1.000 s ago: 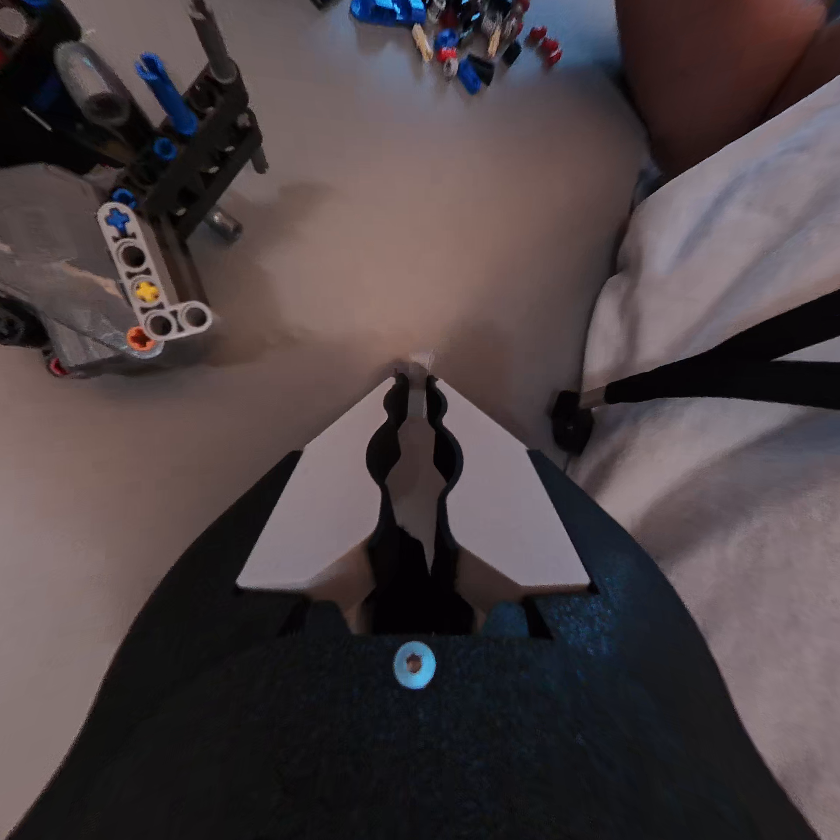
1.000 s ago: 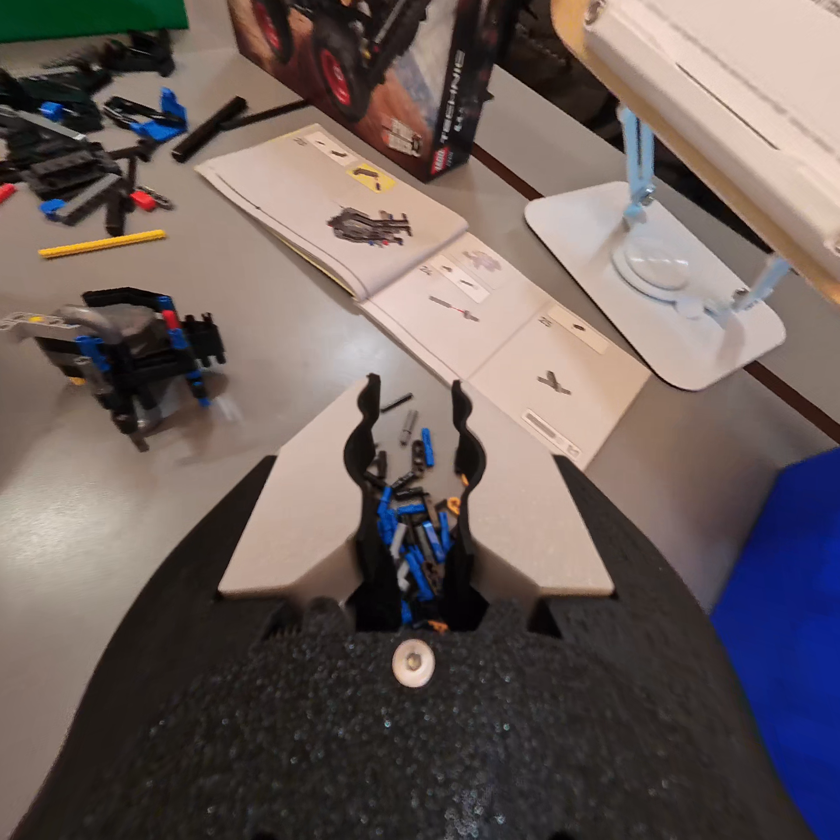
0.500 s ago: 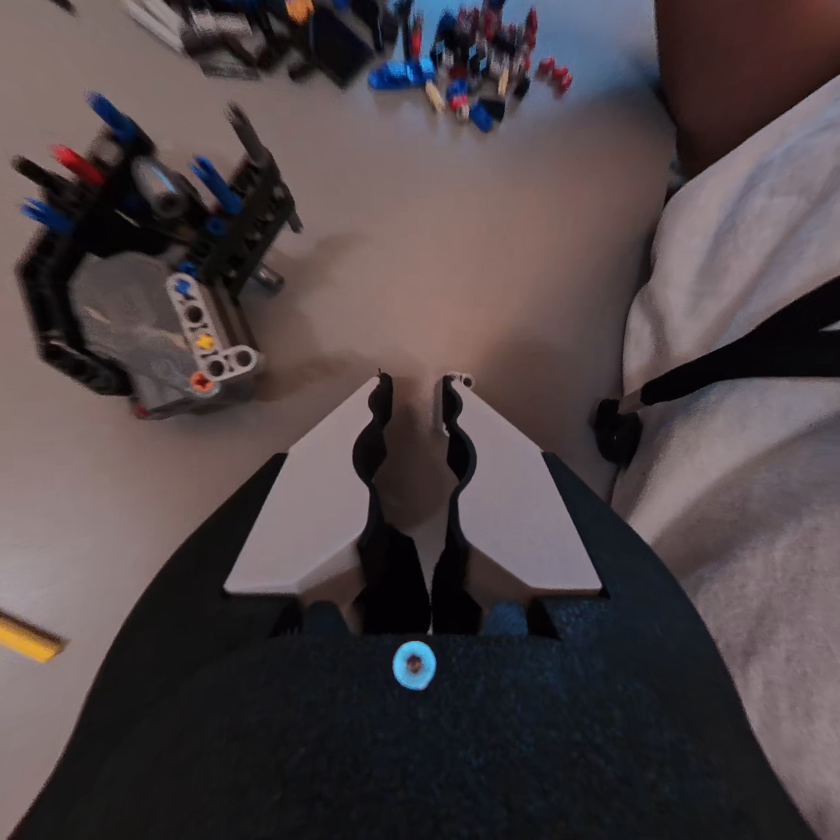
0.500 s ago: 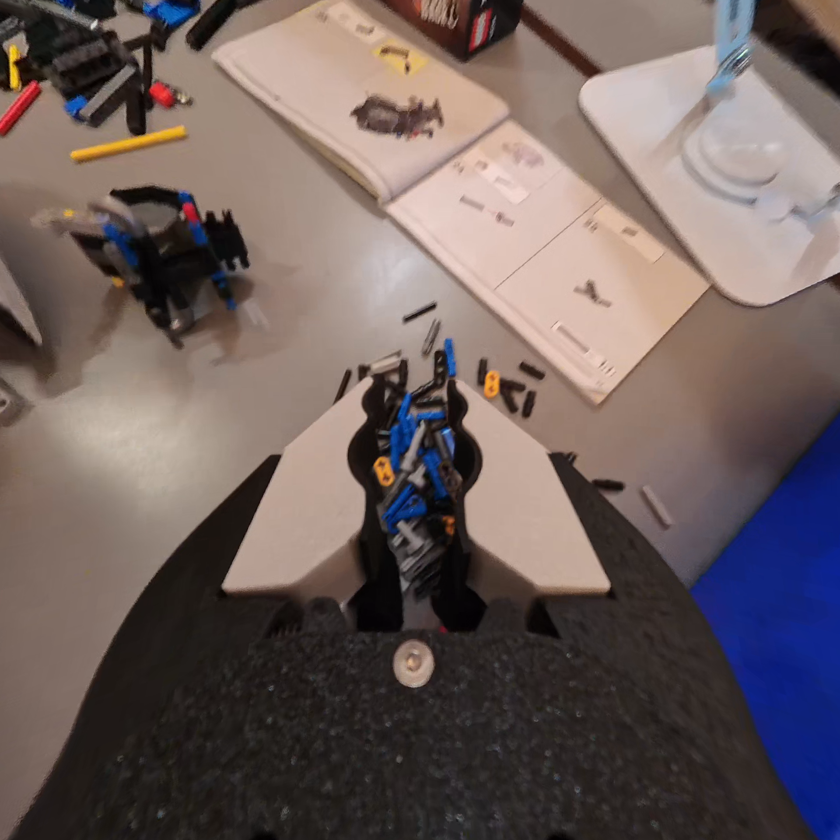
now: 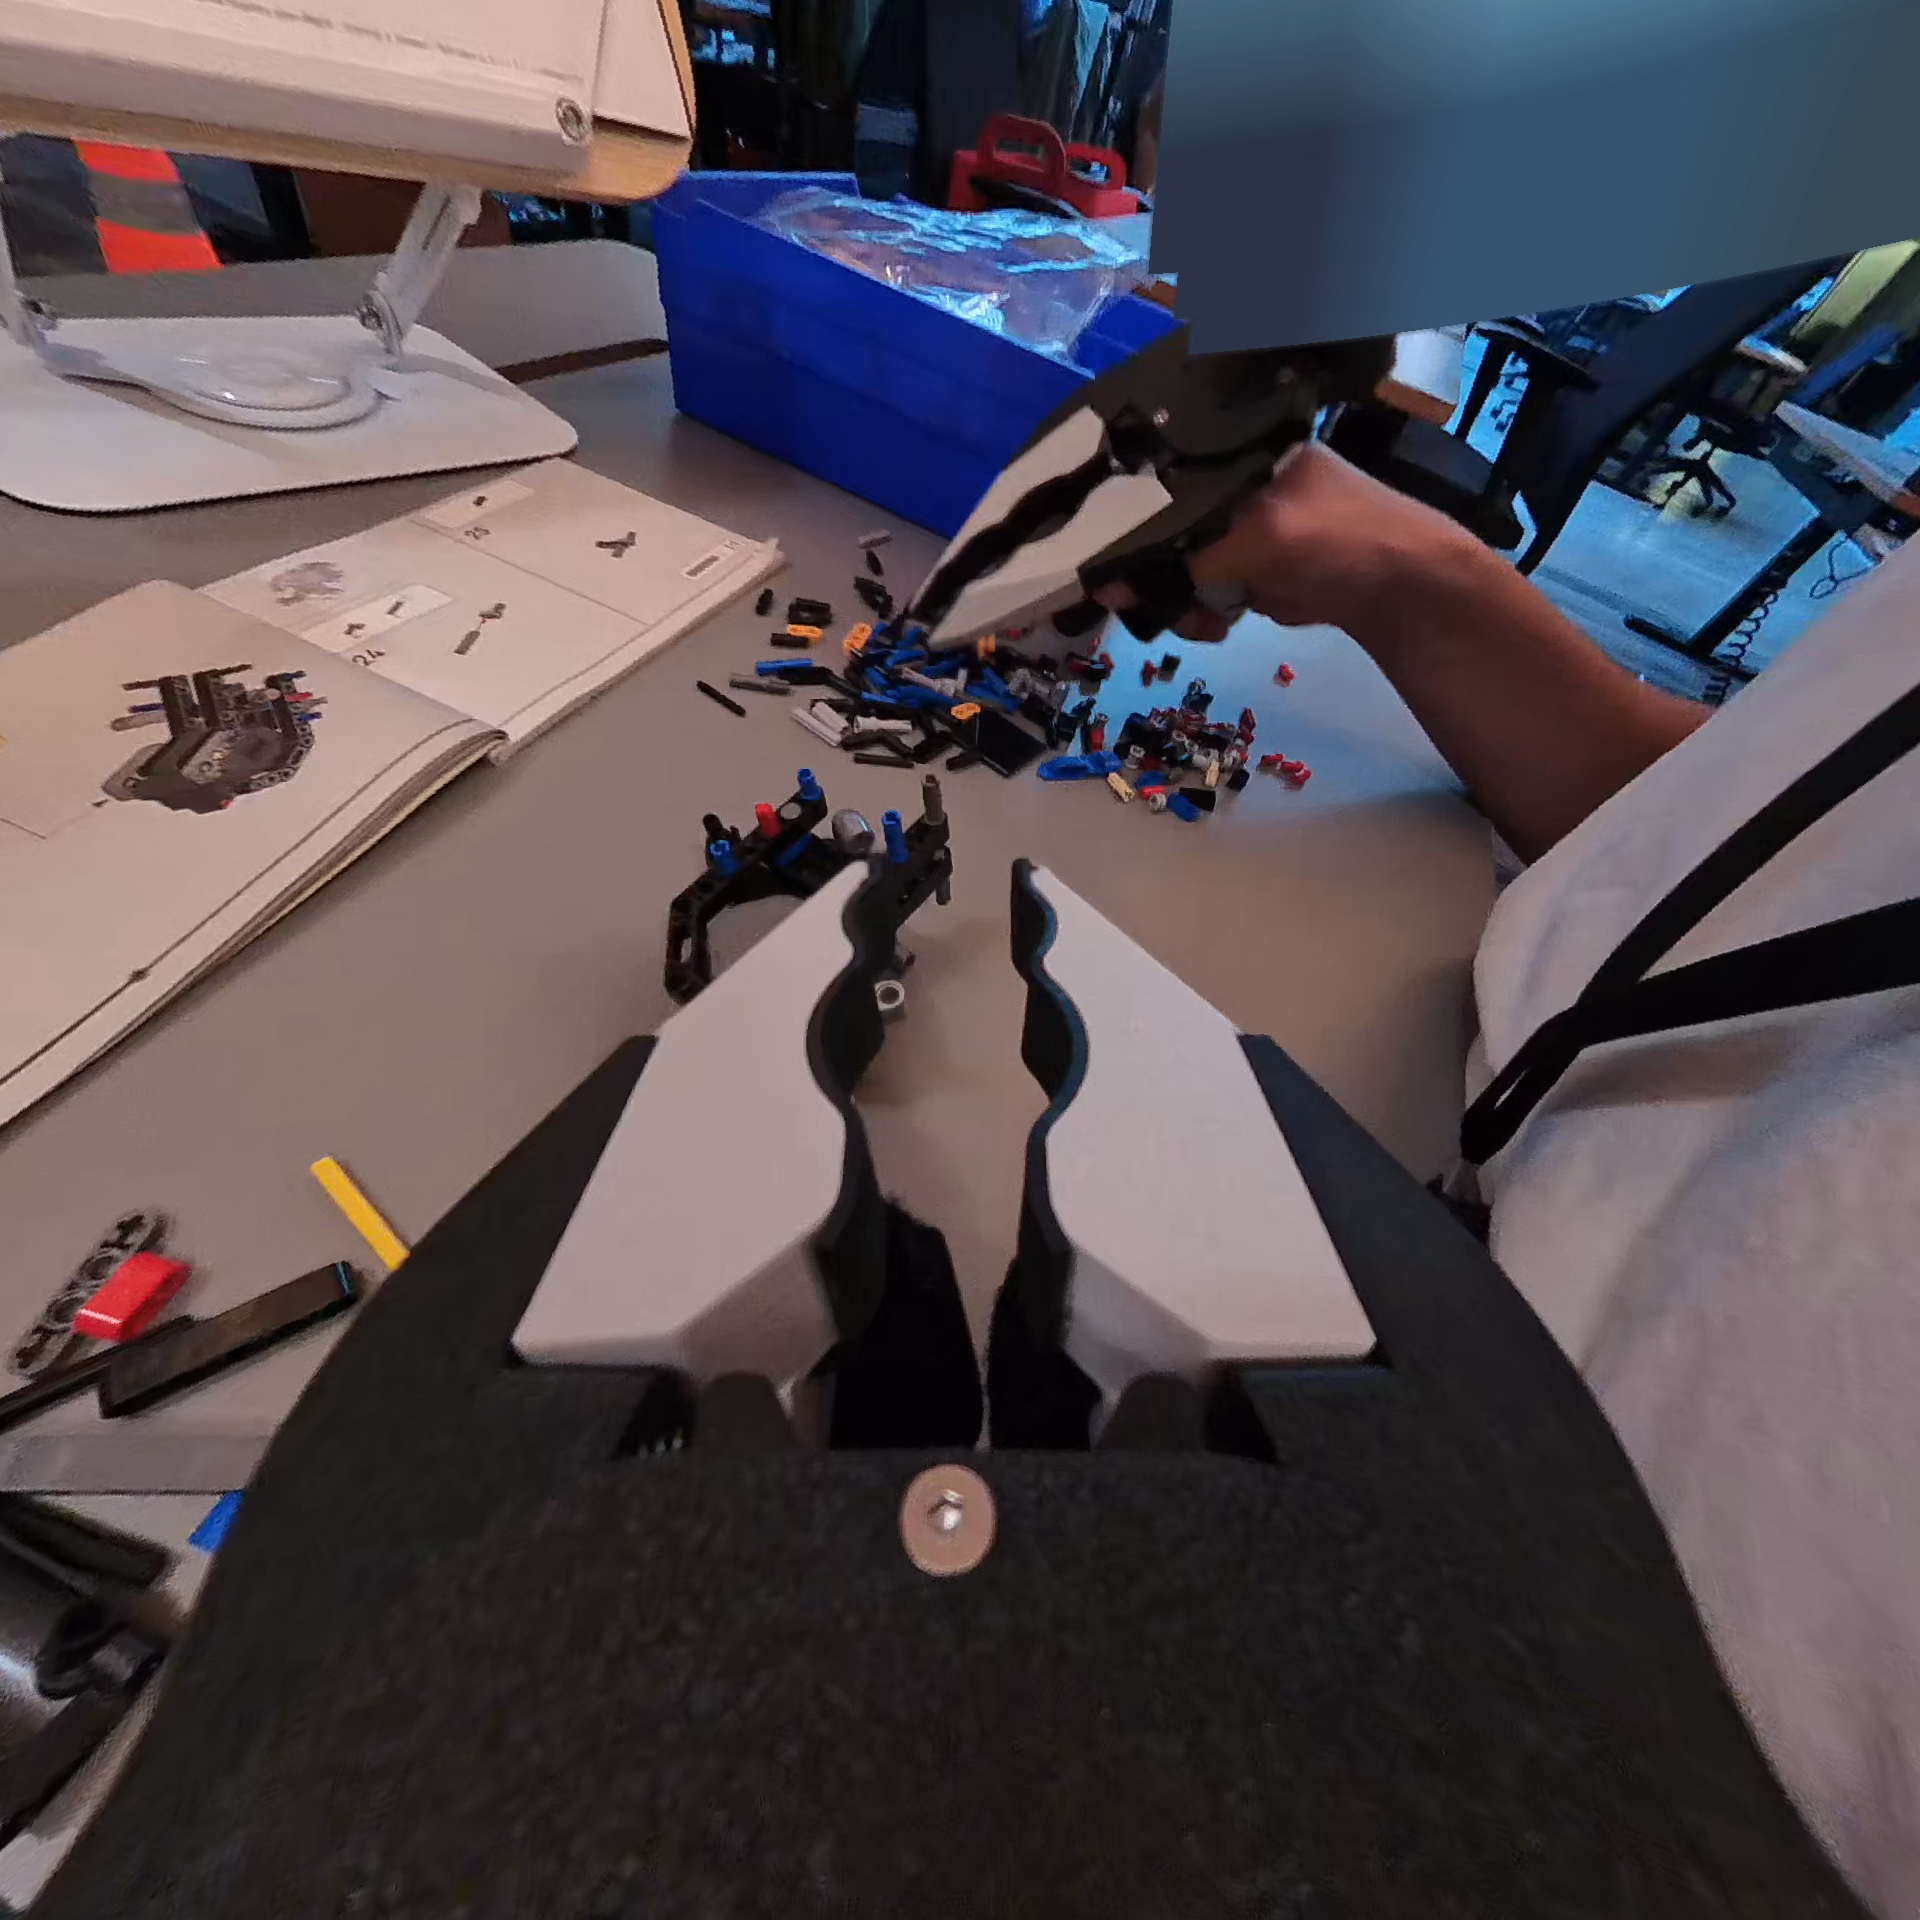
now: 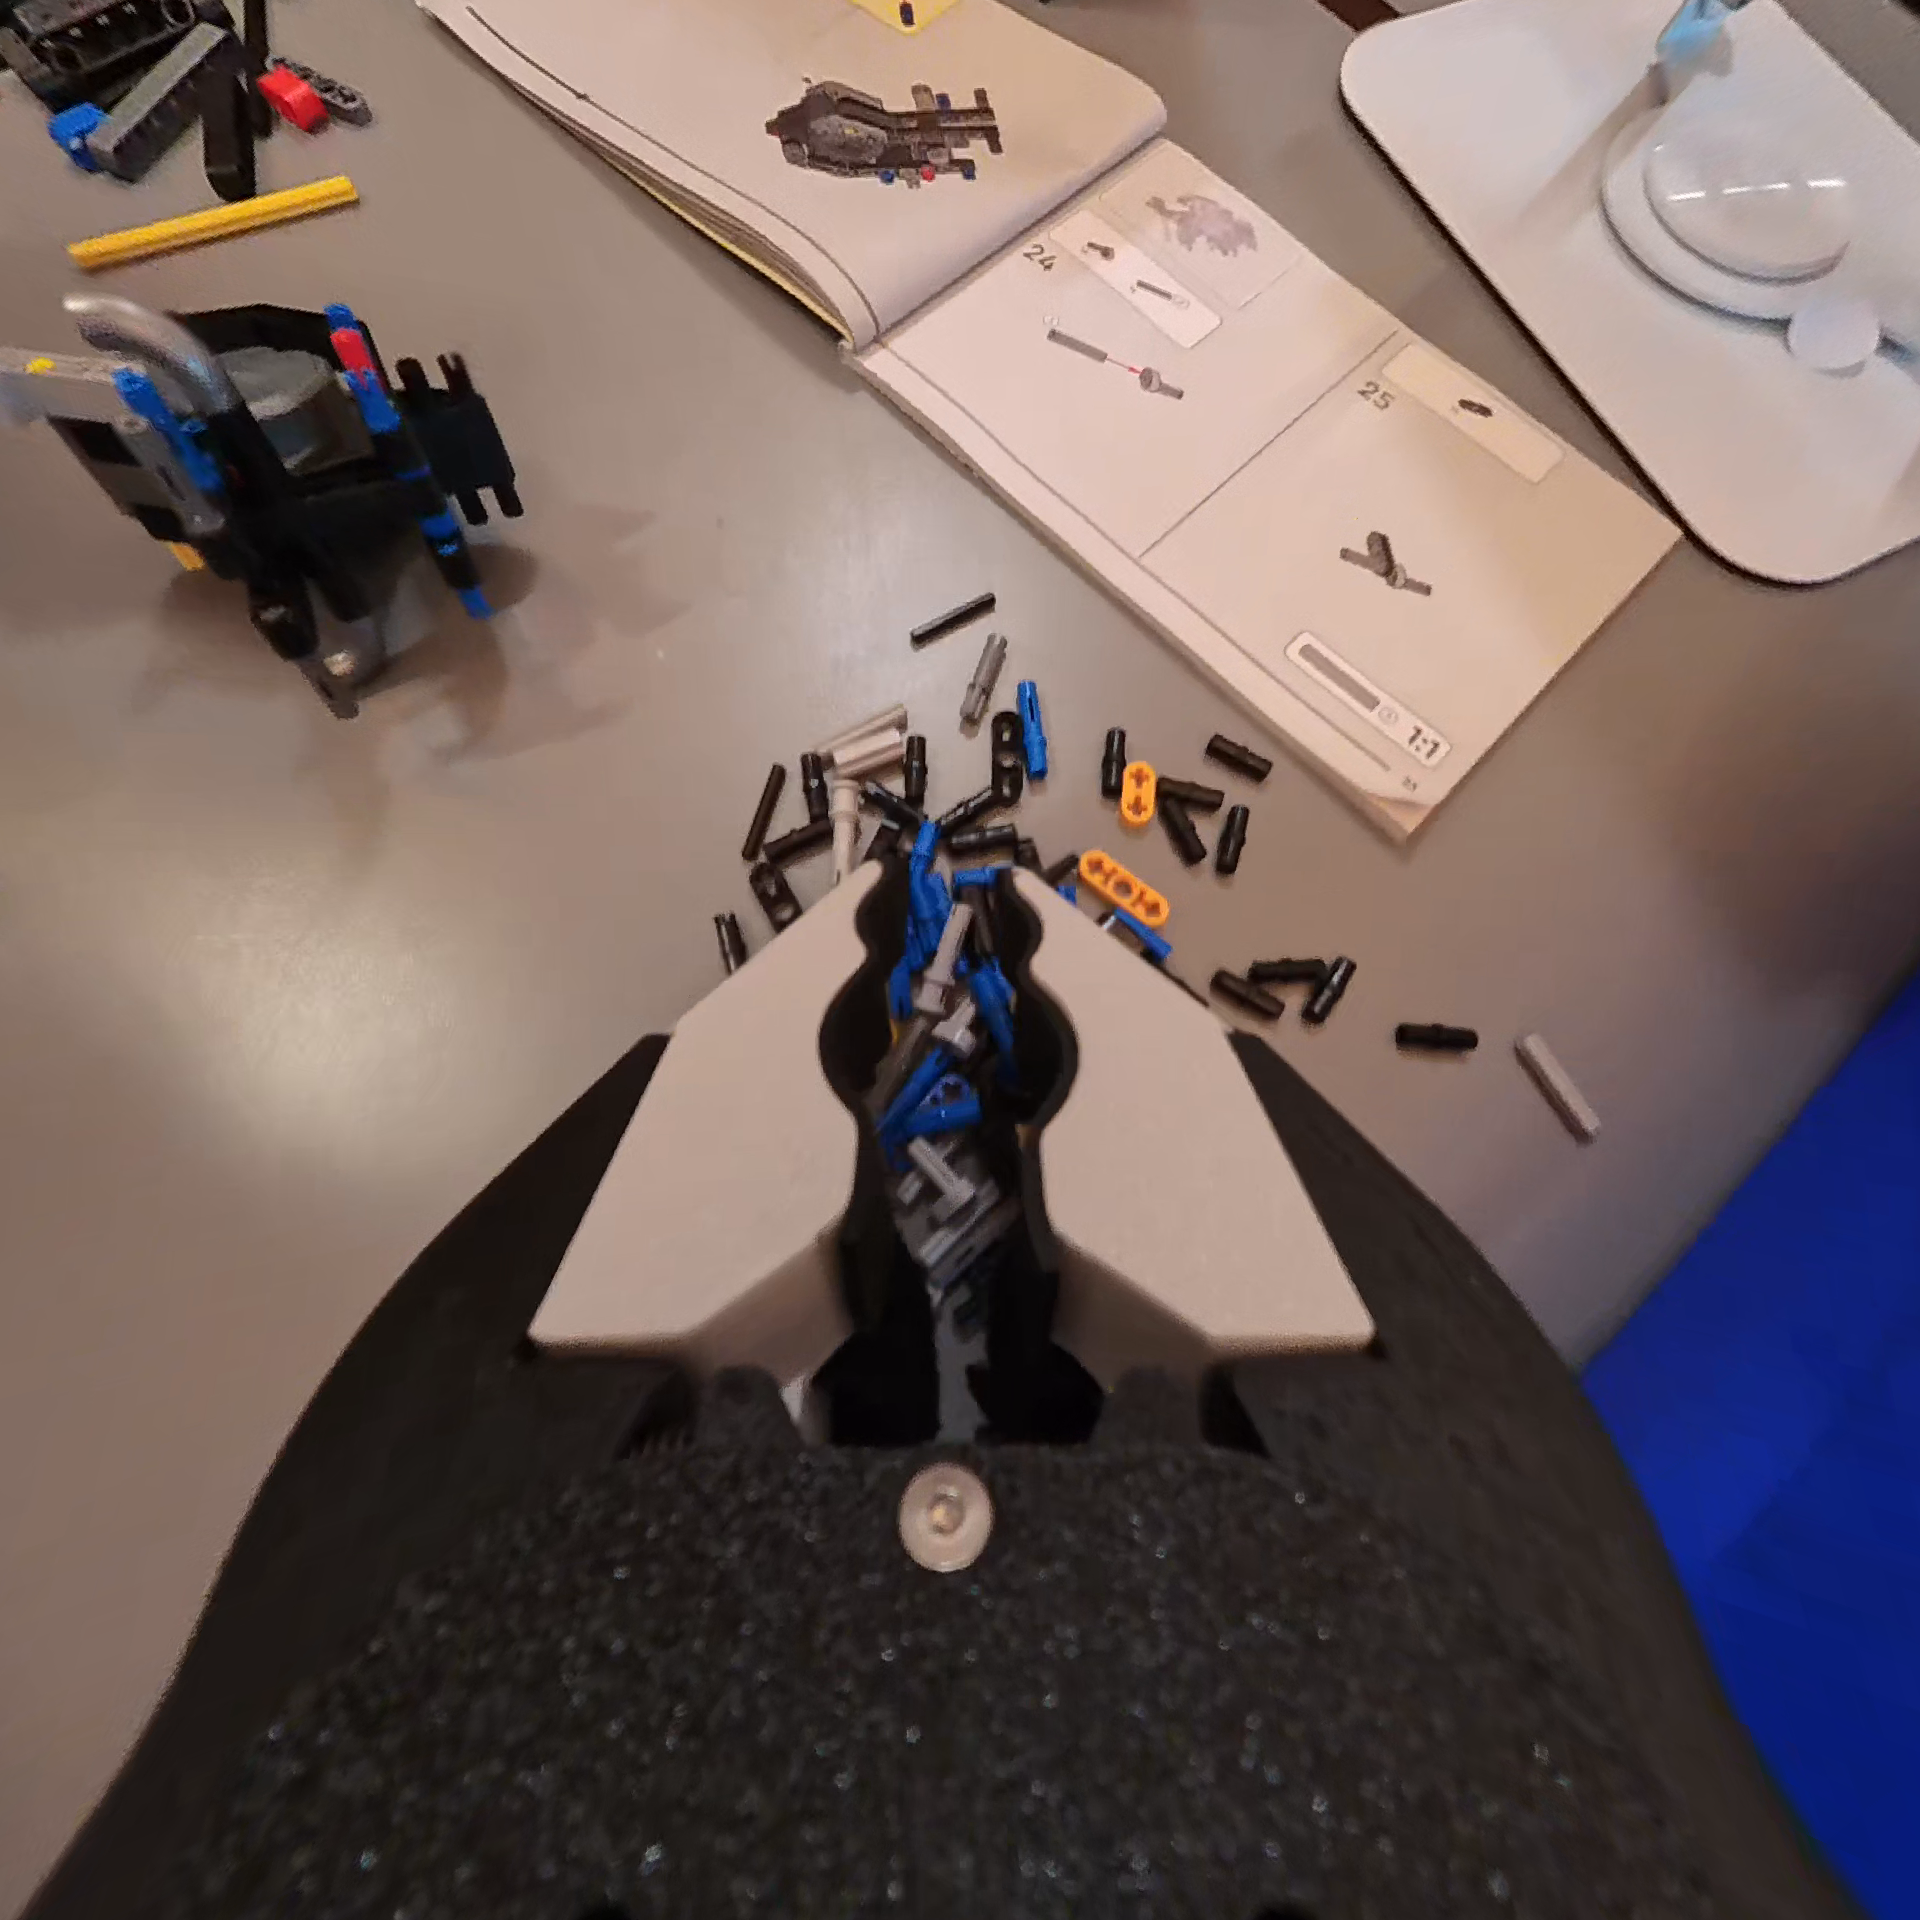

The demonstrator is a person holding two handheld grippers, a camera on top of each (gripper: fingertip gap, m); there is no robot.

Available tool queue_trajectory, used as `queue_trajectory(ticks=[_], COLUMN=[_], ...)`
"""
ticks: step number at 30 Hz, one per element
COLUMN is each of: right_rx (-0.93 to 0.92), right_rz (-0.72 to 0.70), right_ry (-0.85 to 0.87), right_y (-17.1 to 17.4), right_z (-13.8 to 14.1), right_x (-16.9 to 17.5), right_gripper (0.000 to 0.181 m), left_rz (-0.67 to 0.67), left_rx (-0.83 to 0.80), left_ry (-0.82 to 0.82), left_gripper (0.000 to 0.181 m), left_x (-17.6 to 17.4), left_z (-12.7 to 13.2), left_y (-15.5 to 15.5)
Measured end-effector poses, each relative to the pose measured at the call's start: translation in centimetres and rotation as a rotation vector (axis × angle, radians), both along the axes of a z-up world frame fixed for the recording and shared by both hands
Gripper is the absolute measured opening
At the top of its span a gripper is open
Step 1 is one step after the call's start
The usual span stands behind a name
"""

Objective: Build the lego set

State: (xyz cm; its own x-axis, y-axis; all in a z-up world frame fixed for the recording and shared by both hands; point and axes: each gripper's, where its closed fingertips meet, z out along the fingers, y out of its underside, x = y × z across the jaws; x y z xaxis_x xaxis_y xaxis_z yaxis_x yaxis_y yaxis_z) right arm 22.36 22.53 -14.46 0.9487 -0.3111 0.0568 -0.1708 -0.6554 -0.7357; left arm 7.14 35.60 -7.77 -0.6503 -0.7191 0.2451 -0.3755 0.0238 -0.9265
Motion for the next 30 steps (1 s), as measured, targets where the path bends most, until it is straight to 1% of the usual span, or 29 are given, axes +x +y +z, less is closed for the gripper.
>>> queue_trajectory(ticks=[1, 4, 6, 11, 15, 23, 26, 28, 30], right_rx=[-0.009, -0.045, -0.064, -0.074, -0.102, -0.143, -0.118, -0.061, 0.020], right_rz=[0.012, 0.040, 0.041, 0.041, 0.033, 0.033, 0.028, 0.035, 0.060], right_ry=[0.015, 0.079, 0.100, 0.114, 0.106, 0.110, 0.099, 0.094, 0.109], right_y=[0.4, 1.3, 1.5, 1.7, 1.6, 1.8, 1.7, 1.9, 2.4], right_z=[-0.2, -1.1, -1.6, -2.0, -2.6, -3.1, -2.3, -1.0, 0.8], right_x=[0.1, -0.1, 0.0, -0.1, 0.0, 0.1, 0.2, -0.1, -1.2], right_gripper=[0.012, 0.012, 0.010, 0.005, 0.005, 0.004, 0.003, 0.004, 0.004], left_rz=[0.000, 0.029, 0.029, 0.026, 0.022, 0.012, 0.021, 0.028, 0.036], left_rx=[0.019, 0.100, 0.120, 0.066, 0.037, 0.036, 0.045, 0.042, 0.044], left_ry=[0.003, -0.012, -0.008, 0.009, 0.015, 0.017, 0.017, 0.018, 0.019], left_gripper=[0.020, 0.019, 0.019, 0.019, 0.019, 0.019, 0.019, 0.019, 0.019], left_x=[0.0, 0.0, -0.1, -0.2, -0.1, -0.2, -0.3, -0.4, -0.5], left_z=[-0.3, -1.2, -1.7, -2.0, -2.0, -1.9, -1.9, -1.8, -1.8], left_y=[-0.1, 0.2, 0.3, 0.3, 0.5, 0.4, 0.5, 0.6, 0.6])
